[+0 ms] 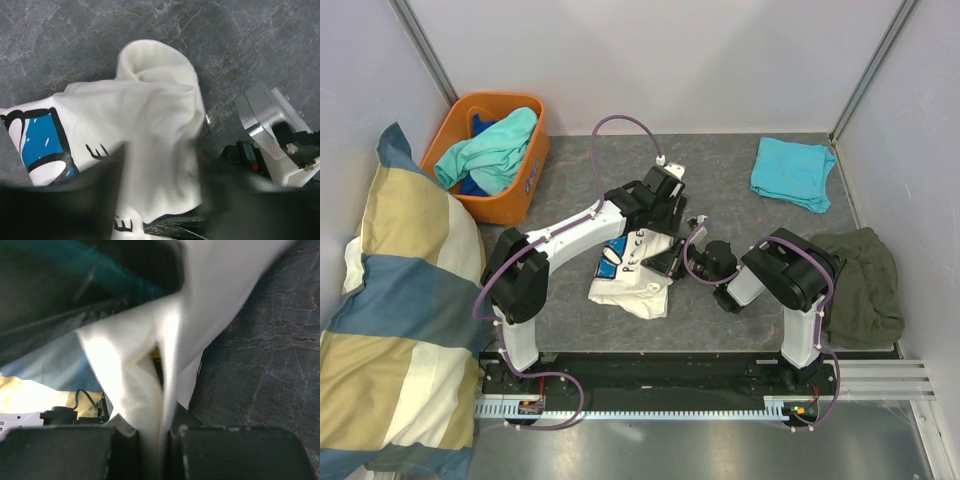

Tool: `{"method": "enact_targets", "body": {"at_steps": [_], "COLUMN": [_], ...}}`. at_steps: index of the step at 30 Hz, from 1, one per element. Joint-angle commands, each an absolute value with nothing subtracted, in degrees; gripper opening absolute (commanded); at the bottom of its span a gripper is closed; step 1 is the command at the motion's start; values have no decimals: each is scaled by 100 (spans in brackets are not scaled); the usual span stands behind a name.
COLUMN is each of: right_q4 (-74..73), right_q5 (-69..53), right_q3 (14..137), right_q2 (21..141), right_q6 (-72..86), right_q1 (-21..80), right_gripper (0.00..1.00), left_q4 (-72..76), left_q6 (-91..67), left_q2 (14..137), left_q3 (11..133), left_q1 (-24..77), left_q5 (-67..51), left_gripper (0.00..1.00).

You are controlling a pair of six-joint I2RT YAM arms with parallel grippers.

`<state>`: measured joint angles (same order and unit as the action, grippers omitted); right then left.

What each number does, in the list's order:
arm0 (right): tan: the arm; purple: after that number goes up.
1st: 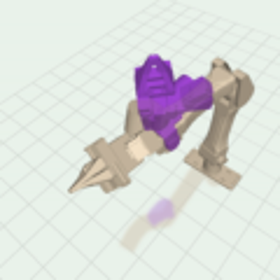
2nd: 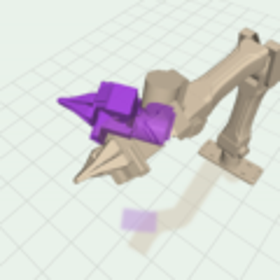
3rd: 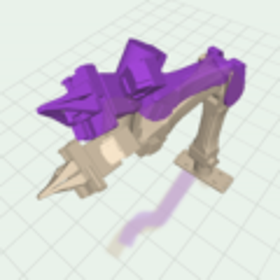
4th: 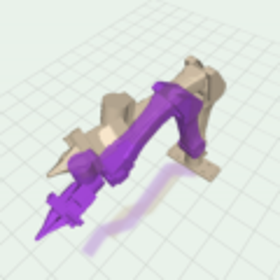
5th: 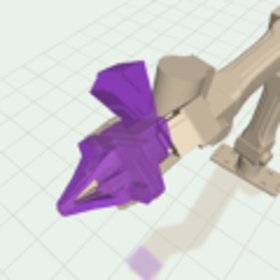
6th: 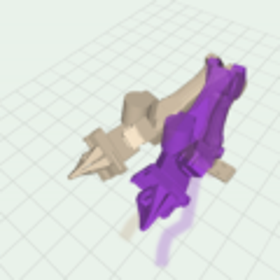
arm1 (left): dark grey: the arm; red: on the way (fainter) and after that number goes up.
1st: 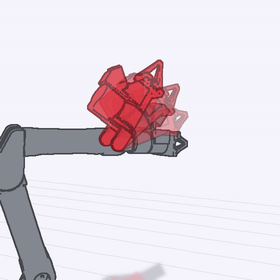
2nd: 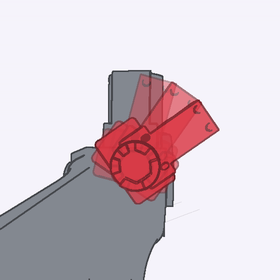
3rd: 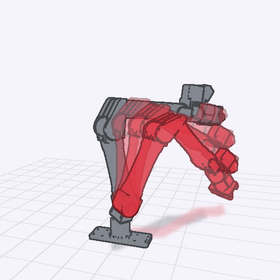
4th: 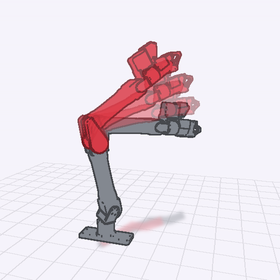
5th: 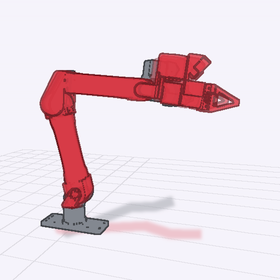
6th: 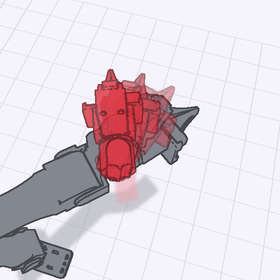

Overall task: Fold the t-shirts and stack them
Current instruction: Neatly place the folded tshirt to the corner

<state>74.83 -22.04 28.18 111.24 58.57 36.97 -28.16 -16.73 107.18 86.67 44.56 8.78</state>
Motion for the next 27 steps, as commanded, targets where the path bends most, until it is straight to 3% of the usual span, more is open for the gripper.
{"method": "enact_targets", "body": {"at_steps": [1,7,10,14,17,27], "right_q4": [8077,7297,5824,1086,-922,-4946], "right_q5": [-2355,-2373,-2374,-1744,-987,700], "right_q3": [2856,2970,3286,5424,7058,12082], "right_q2": [11083,10873,10548,10476,10948,13129], "right_q6": [5828,5582,5012,3089,2006,1037], "right_q1": [3735,3639,3323,2980,2725,1460], "right_gripper": [0,0,0,0,0,0], "left_q4": [-2654,-2944,-3015,-3006,-2988,-3032], "left_q6": [-1609,-1293,-1187,-1186,-1239,-1476], "left_q2": [10556,10275,9793,9072,8571,7471], "left_q3": [9035,9457,9335,8764,8237,6962], "left_q1": [4333,4017,3762,3560,3551,3542], "left_q5": [1168,1555,1617,1626,1565,1161], "left_gripper": [100,100,100,100,100,100]}}
